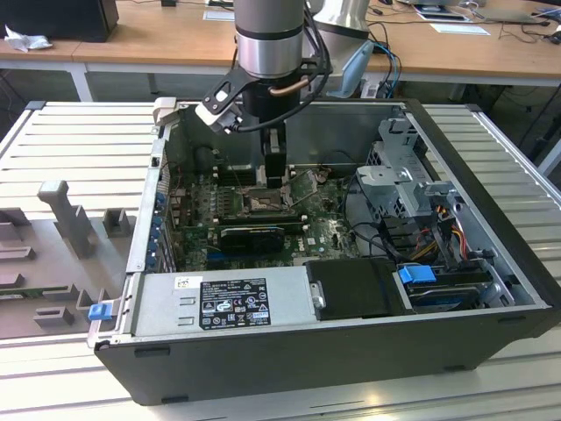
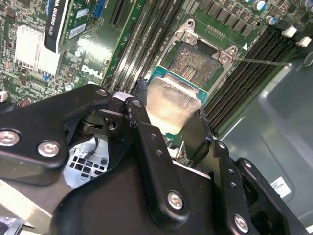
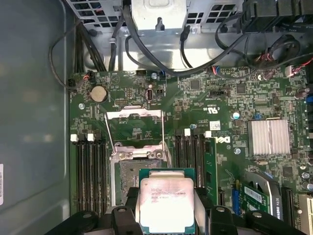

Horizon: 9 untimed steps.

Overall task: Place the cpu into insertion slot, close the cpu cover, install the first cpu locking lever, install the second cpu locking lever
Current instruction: 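Place the cpu into insertion slot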

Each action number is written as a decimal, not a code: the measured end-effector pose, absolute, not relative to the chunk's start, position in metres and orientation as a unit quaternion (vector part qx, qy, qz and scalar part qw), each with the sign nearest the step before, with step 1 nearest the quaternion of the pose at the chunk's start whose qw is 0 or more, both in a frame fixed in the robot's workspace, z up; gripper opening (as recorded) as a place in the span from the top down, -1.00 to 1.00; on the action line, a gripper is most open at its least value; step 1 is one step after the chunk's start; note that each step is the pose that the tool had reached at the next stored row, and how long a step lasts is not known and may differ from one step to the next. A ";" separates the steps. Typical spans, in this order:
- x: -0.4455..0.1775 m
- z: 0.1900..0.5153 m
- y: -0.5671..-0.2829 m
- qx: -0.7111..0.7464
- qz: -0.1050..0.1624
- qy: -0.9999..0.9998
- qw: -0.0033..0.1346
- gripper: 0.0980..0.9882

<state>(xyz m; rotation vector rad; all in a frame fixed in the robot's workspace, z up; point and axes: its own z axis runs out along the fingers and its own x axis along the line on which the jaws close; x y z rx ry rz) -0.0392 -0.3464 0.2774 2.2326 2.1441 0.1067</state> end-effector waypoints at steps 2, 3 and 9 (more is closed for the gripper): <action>-0.039 0.274 -0.346 0.721 0.034 0.692 0.021 0.03; -0.039 0.273 -0.346 0.721 0.033 0.692 0.021 0.03; -0.039 0.263 -0.346 0.721 0.034 0.692 0.020 0.03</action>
